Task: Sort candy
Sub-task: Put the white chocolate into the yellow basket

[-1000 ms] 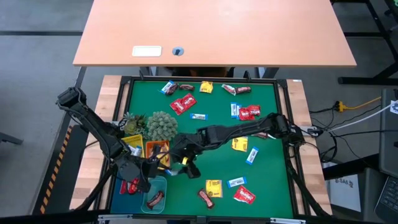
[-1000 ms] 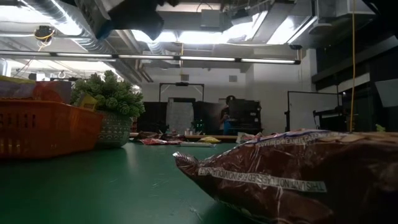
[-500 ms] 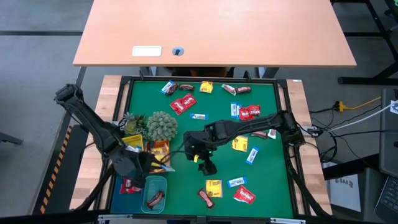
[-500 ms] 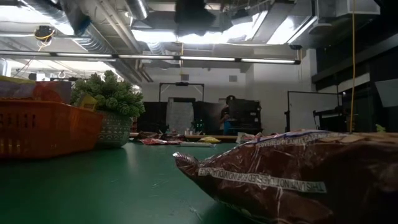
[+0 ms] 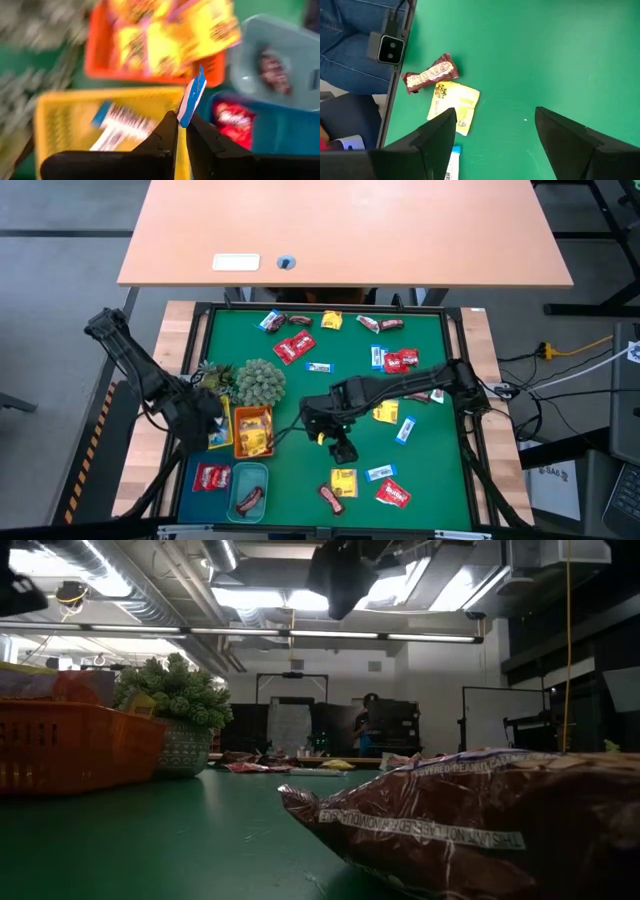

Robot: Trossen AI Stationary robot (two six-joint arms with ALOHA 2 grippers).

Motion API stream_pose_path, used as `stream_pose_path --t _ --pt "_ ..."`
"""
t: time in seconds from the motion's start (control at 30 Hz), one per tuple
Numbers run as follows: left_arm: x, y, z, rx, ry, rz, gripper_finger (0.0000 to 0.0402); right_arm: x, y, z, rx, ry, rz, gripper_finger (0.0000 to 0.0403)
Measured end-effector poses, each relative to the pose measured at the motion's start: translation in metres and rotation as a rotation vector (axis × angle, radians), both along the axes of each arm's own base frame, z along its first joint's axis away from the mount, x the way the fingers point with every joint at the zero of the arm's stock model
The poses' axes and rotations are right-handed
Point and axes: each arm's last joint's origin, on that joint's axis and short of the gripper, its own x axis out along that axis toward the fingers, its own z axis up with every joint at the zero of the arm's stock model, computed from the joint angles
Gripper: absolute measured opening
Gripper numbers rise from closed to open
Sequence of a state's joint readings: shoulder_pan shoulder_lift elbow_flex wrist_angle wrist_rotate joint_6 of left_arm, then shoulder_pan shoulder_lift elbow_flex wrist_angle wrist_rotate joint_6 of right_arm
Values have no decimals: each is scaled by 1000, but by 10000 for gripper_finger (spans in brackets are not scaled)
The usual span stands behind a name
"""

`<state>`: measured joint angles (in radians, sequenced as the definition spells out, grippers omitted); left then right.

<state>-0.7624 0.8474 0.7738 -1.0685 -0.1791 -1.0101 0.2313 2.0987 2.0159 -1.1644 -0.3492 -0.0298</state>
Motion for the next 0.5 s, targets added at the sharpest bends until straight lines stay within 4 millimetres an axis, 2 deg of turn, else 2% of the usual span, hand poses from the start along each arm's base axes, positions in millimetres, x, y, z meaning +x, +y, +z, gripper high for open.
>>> stream_pose_path --t 0.13,0.3,0.5 --pt "-7 7 -3 33 91 87 24 -2 10 0 1 -6 23 269" --pt "-8 9 -4 48 91 132 30 -6 24 0 1 -7 57 269" --pt "-8 10 -8 48 94 203 76 -14 43 0 11 27 50 269"
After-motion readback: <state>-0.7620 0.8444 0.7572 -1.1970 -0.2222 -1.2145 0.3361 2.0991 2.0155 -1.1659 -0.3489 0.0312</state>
